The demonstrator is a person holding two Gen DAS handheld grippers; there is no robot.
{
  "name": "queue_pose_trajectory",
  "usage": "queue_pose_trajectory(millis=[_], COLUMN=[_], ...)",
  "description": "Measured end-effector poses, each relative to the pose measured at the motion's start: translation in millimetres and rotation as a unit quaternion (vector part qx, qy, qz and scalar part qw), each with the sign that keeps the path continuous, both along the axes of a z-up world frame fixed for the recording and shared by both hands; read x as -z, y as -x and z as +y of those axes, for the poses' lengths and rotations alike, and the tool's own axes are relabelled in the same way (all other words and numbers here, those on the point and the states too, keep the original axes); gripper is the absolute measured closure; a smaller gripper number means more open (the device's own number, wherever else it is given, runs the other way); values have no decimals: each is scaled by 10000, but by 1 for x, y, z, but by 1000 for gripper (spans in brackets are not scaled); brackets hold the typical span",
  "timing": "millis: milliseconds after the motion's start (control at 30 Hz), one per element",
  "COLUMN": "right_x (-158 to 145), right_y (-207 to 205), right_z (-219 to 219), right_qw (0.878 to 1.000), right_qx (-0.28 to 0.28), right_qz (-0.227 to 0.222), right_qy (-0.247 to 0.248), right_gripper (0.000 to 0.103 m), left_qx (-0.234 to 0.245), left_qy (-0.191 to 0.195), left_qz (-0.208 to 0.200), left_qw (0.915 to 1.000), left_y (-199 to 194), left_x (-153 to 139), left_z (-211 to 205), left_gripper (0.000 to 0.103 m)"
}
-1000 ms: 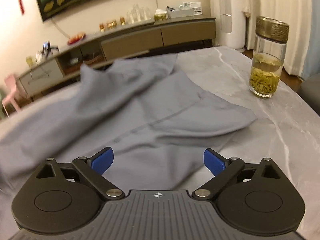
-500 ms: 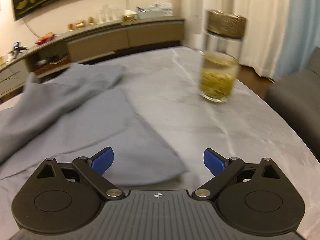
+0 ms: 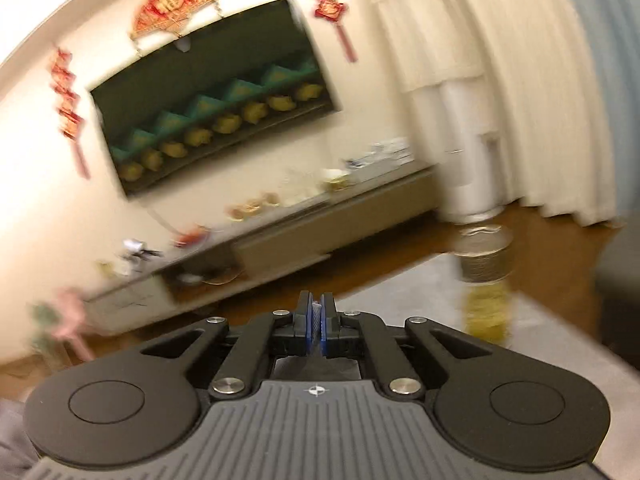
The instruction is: Fold clothes
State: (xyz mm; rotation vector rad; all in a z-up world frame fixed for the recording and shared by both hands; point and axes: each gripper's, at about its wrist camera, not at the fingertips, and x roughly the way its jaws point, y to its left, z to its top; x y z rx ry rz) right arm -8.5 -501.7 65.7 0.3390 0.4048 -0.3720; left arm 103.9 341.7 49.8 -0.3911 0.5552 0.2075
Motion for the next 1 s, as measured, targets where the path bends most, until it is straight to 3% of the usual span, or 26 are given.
queue_pose_trajectory(millis=[67,100,167,200,233,267,300,333,367,400,433,500,600,700,767,833,867,900,933,967,1000], right_x=[39,62,83,83,83,77,70,58,48,38,32,38,48,60,72,89,98,107,116,113,108], right_y=[-23,-35,-42,-42,-41,-38,-34,-29,-27,-25,-28,-54,-96,-157,-201,-247,-269,-290,-310,-323,-334], right_z=[-5,-9,-13,-13,-13,-12,-11,-10,-3,3,11,28,53,94,124,145,155,161,165,168,171], right_qw=[9953,9903,9838,9834,9833,9851,9865,9899,9929,9950,9971,9983,9943,9842,9706,9577,9512,9418,9329,9305,9289], right_qx=[153,122,114,140,170,311,467,603,615,609,451,-49,-813,-1419,-1890,-2055,-2065,-2189,-2265,-2335,-2405], right_qz=[942,1382,1788,1804,1799,1660,1502,1163,846,535,334,453,675,1008,1333,1723,1944,2191,2450,2478,2475], right_qy=[145,109,89,140,196,318,449,544,565,575,508,358,133,328,672,1046,1220,1310,1357,1352,1341], right_gripper=[101,100,99,93,90,79,59,48,29,20,17,11,8,1,1,1,7,47,76,90,94], left_qx=[-4,60,224,296,369,395,334,254,197,181,219,326,594,772,881,944,961,966,972,977,982], left_qy=[-27,-158,-617,-814,-1010,-1158,-1212,-1183,-1098,-1004,-901,-759,-963,-1045,-1151,-1383,-1454,-1452,-1450,-1448,-1446], left_qz=[922,1160,1232,1113,994,863,700,560,477,430,432,425,466,573,631,706,737,754,771,788,806], left_qw=[9957,9931,9902,9900,9892,9887,9896,9911,9926,9938,9948,9957,9925,9899,9874,9833,9819,9818,9816,9815,9813], left_y=[-15,-16,-11,-4,2,9,15,20,24,24,19,9,-10,-21,-27,-30,-31,-31,-32,-33,-33], left_x=[26,33,29,21,13,6,2,-1,-1,-2,-2,-2,3,13,20,28,31,32,33,35,36], left_z=[2,0,-11,-17,-24,-30,-35,-38,-40,-43,-46,-53,-71,-76,-79,-81,-80,-76,-73,-69,-66], left_gripper=[99,98,96,94,86,77,63,57,56,57,59,59,58,58,59,71,78,82,84,85,85])
